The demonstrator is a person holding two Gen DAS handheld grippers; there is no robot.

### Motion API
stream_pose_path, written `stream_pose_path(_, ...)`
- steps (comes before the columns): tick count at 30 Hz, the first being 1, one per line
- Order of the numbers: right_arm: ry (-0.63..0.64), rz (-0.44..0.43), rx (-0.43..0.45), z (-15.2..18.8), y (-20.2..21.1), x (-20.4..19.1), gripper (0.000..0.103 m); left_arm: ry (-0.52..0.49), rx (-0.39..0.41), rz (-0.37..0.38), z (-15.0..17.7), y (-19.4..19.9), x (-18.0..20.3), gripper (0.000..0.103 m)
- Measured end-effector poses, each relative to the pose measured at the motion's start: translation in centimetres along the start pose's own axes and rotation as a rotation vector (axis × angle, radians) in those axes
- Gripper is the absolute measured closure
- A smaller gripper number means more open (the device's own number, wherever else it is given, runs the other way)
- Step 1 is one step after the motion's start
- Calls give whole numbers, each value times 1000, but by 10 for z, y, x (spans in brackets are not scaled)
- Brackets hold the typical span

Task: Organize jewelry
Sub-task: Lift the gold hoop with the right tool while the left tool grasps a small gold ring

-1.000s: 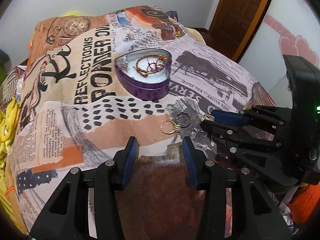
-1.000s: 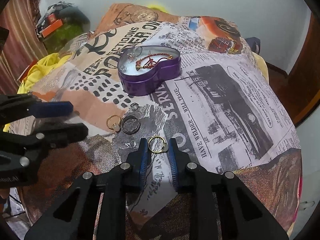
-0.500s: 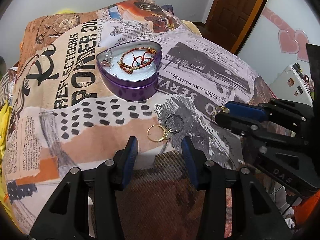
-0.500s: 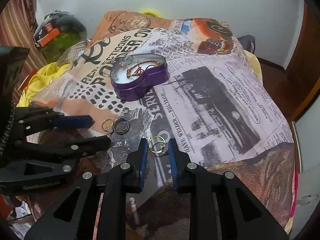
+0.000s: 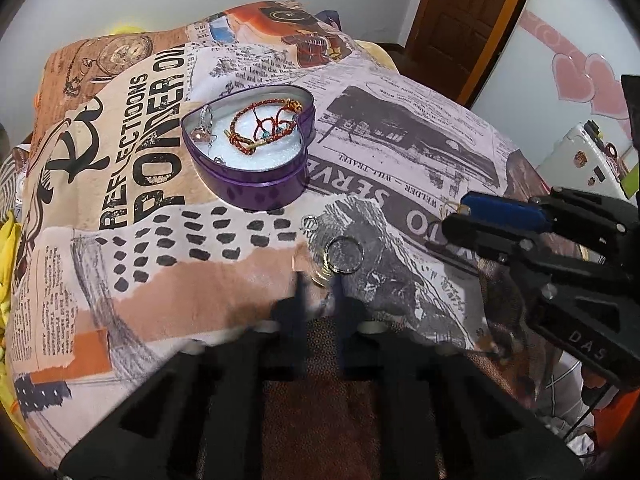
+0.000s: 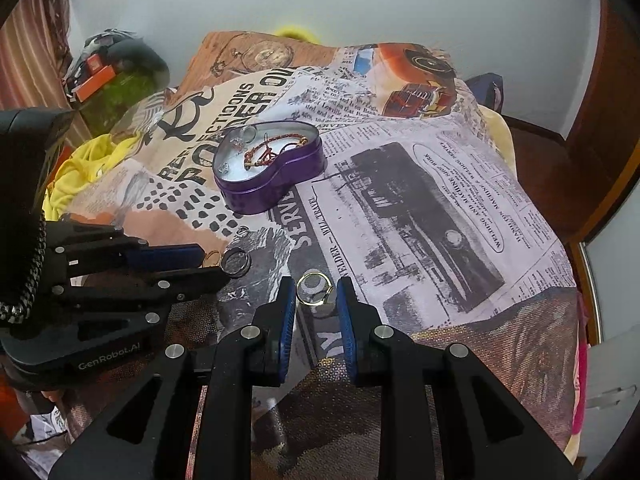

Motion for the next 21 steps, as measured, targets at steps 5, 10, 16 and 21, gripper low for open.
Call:
stream_pose_path(5,2,3,6,-1,4,-3,84,7,6,-10,4,5,-3,98)
stream_pose_path(10,9,1,13,-1,8,-7,84,24,21,-18,5,12,-8,99)
stream_pose_path(16,12,2,23,-3,11,-8,84,14,25,-3,6,23,-8,100)
stream_pose_path(21,13,1,25,-3,13,-9,84,17,-21,-2,6,11,-5,80)
Point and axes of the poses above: each gripper's, at about its wrist camera, not at the fingertips, and y roughly against the way its jaws point, x to its right, z to its underside, the point moved 2 cm from there along -y, roughly the way its jaws point, and after that the axes turned 5 degrees about -z, right-handed, at the moved point
